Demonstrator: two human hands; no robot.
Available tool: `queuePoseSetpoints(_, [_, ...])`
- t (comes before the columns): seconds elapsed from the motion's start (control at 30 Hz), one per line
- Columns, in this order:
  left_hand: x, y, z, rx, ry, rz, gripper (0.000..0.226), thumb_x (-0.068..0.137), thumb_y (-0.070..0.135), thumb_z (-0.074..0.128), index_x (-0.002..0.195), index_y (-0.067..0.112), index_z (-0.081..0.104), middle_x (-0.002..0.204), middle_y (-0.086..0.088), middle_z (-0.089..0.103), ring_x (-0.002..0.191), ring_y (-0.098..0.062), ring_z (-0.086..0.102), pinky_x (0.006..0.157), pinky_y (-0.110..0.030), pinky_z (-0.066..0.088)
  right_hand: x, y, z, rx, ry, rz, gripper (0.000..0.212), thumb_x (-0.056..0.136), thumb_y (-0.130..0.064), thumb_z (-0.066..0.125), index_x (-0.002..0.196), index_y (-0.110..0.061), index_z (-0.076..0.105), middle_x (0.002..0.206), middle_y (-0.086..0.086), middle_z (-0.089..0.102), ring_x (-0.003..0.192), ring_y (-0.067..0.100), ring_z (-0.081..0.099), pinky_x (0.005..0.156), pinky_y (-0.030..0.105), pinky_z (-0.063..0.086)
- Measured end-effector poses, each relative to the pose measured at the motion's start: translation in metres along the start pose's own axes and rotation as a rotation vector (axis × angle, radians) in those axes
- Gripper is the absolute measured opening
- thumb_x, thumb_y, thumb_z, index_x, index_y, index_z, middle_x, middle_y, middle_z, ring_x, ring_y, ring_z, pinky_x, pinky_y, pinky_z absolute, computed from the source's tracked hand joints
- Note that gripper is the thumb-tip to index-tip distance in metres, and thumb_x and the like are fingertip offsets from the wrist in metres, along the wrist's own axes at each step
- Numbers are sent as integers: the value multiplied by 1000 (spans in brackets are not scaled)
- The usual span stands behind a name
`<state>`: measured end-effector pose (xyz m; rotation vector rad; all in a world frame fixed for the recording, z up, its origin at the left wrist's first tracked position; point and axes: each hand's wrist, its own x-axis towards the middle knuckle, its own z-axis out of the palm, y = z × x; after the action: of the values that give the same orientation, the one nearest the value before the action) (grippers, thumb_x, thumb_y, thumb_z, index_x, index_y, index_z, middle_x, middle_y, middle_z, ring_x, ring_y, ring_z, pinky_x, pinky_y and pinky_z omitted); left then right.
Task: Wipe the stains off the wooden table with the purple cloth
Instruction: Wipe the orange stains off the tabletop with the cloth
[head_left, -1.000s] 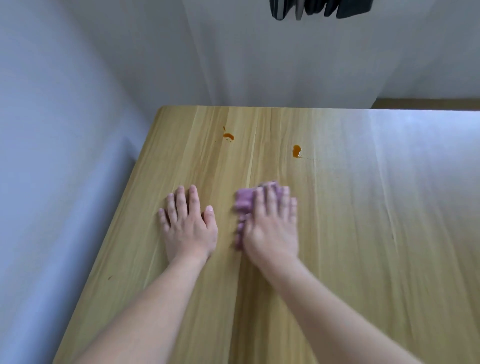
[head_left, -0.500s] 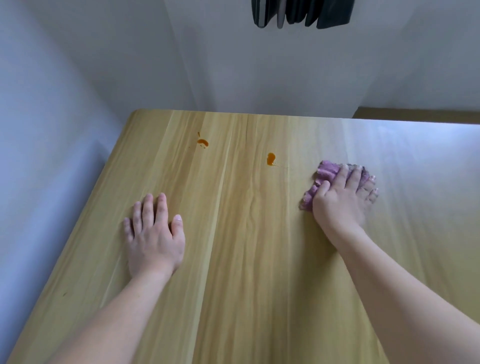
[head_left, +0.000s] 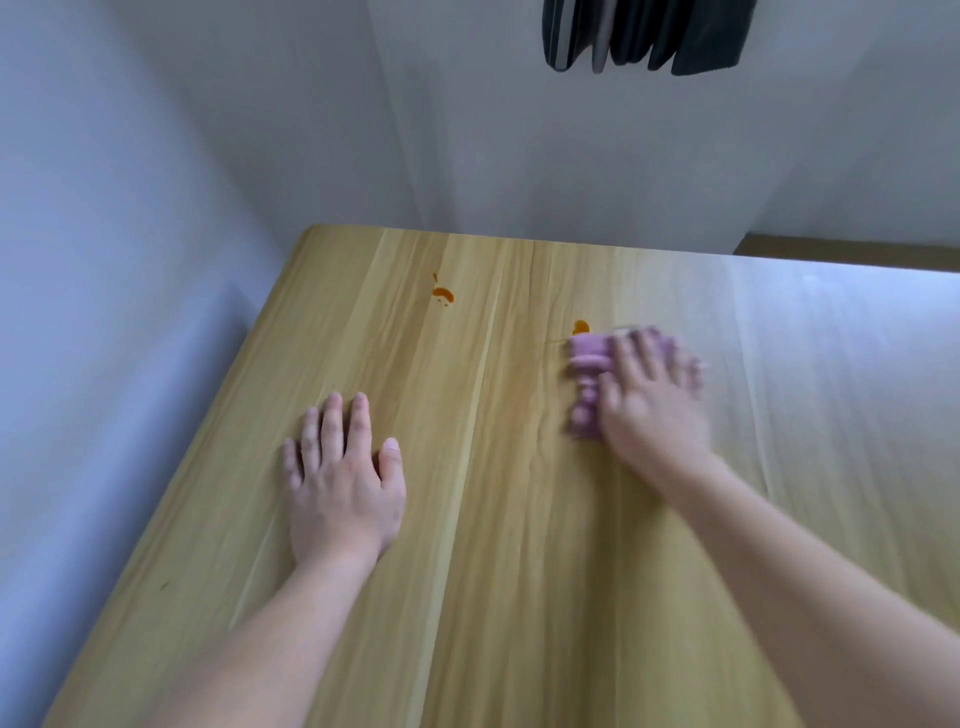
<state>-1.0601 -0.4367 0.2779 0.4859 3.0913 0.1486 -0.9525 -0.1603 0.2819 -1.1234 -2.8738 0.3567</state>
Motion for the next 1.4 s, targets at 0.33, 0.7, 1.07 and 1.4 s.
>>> queuePoseSetpoints(0.33, [2, 1, -4, 40, -28, -1, 68, 89, 52, 16, 151, 24, 19, 159, -2, 17, 146, -23, 10, 118, -47, 9, 16, -91, 16, 35, 1, 22, 63, 97, -41, 17, 154, -14, 6, 162, 9, -1, 146, 35, -10, 118, 48, -7])
queuePoseSetpoints(0.7, [90, 41, -19, -238, -32, -278, 56, 89, 29, 44, 141, 13, 32, 148, -10, 25, 133, -33, 22, 111, -48, 19, 31, -7, -5, 39, -50, -2, 58, 98, -45, 19, 154, -30, 13, 162, -4, 3, 148, 23, -6, 119, 43, -5])
queuePoseSetpoints(1.07, [98, 56, 12, -155, 74, -368, 57, 82, 30, 36, 135, 10, 39, 145, -14, 31, 134, -35, 21, 113, -58, 12, 134, -48, 0, 61, -15, 117, 62, 97, -40, 24, 153, -16, 13, 162, 8, 3, 147, 35, -6, 118, 47, -5])
queuePoseSetpoints(1.4, [97, 59, 8, -153, 84, -355, 64, 78, 35, 27, 135, 9, 40, 144, -15, 33, 133, -37, 23, 111, -60, 16, 70, -16, -4, -17, -135, -440, 62, 94, -53, 11, 153, -36, 12, 161, -12, 5, 148, 17, -5, 119, 40, -2])
